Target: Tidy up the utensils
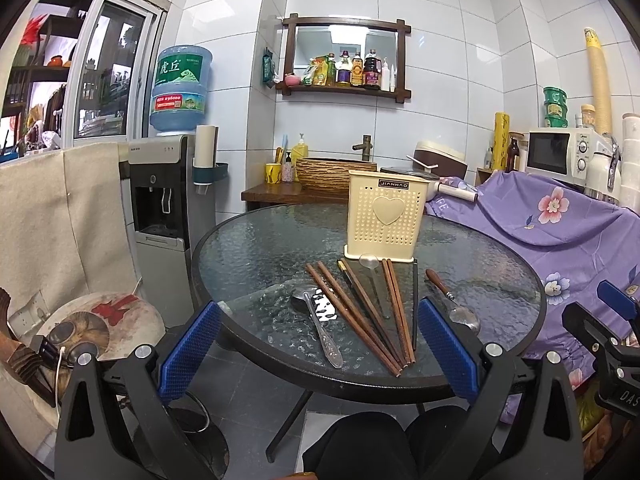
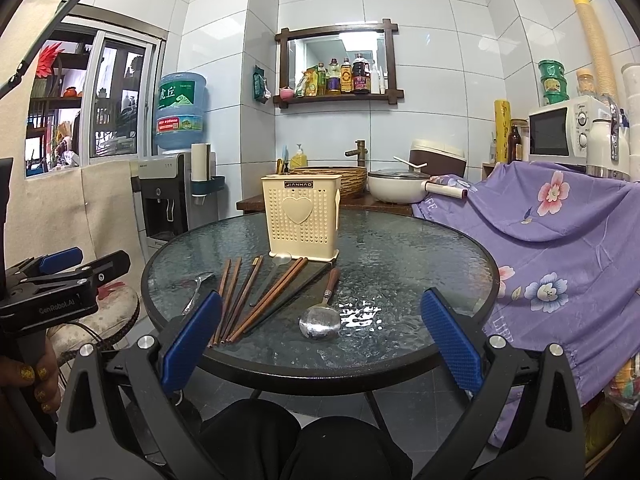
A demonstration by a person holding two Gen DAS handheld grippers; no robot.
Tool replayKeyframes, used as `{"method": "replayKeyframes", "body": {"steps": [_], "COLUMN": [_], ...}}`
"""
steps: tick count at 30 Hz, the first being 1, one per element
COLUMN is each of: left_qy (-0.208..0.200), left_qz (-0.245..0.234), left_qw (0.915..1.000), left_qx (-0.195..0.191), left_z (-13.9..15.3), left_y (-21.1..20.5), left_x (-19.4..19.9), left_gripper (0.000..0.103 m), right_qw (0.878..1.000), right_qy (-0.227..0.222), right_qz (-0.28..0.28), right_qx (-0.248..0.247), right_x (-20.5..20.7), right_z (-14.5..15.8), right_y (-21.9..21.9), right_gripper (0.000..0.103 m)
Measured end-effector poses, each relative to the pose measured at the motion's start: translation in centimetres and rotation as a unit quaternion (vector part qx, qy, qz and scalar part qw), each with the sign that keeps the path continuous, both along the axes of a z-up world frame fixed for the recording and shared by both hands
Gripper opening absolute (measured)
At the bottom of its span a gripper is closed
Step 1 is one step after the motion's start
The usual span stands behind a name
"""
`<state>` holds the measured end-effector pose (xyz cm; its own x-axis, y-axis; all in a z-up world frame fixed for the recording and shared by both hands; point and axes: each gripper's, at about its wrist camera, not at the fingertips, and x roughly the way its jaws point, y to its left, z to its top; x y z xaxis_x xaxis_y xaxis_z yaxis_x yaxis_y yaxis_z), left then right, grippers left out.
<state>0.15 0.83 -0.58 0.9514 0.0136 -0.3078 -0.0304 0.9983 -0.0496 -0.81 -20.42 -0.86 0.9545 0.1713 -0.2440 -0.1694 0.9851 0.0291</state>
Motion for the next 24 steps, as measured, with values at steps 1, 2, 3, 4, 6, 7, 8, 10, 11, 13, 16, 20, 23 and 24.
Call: {"method": "replayKeyframes", "body": {"steps": [1,2,3,4,6,7,8,10,11,13,16,20,23,24], "left_qy": [0.000,0.000,0.000,0.000,0.000,0.001,0.001,0.001,0.002,0.001,0.003,0.006,0.009,0.011], "left_qz": [0.000,0.000,0.000,0.000,-0.001,0.000,0.000,-0.001,-0.001,-0.001,-0.001,0.000,0.000,0.001], "left_qw": [1.0000,1.0000,1.0000,1.0000,1.0000,1.0000,1.0000,1.0000,1.0000,1.0000,1.0000,1.0000,1.0000,0.9999], "left_qx": [0.000,0.000,0.000,-0.001,0.000,0.001,0.002,0.000,0.000,0.000,0.002,0.001,0.001,0.002], "left_z": [0.00,0.00,0.02,0.01,-0.01,-0.01,0.09,0.13,0.12,0.14,0.16,0.15,0.17,0.18], "left_y": [0.00,0.02,0.02,0.03,0.01,0.00,-0.09,-0.08,-0.07,-0.14,-0.17,-0.13,-0.07,-0.10], "left_x": [-0.01,-0.03,0.00,-0.01,-0.02,-0.02,0.01,0.02,0.00,0.03,0.06,0.12,0.26,0.33], "left_gripper": [0.097,0.097,0.097,0.097,0.097,0.097,0.097,0.097,0.097,0.097,0.097,0.097,0.097,0.097], "right_qw": [1.000,1.000,1.000,1.000,1.000,1.000,1.000,1.000,1.000,1.000,1.000,1.000,1.000,1.000], "right_qy": [0.000,0.000,-0.001,-0.001,0.000,0.000,0.000,0.000,0.000,-0.001,0.001,0.001,0.002,0.003], "right_qz": [0.000,0.000,0.000,0.000,0.000,0.000,0.000,0.000,0.000,-0.001,0.000,0.000,0.000,0.000], "right_qx": [0.000,0.000,0.000,0.000,0.000,0.000,0.000,0.000,-0.001,0.000,0.000,0.000,0.001,0.001], "right_x": [-0.01,-0.02,-0.02,-0.01,0.00,-0.02,-0.02,-0.01,-0.03,-0.01,0.03,0.03,0.04,0.09], "right_z": [0.00,0.00,0.01,0.02,0.02,0.05,0.04,0.04,0.03,0.03,0.04,0.03,0.04,0.02], "right_y": [0.01,0.03,0.03,0.02,0.00,0.02,0.01,0.02,0.02,0.04,0.11,0.12,0.13,0.10], "right_gripper": [0.098,0.098,0.098,0.098,0.098,0.098,0.098,0.098,0.098,0.098,0.098,0.098,0.098,0.098]}}
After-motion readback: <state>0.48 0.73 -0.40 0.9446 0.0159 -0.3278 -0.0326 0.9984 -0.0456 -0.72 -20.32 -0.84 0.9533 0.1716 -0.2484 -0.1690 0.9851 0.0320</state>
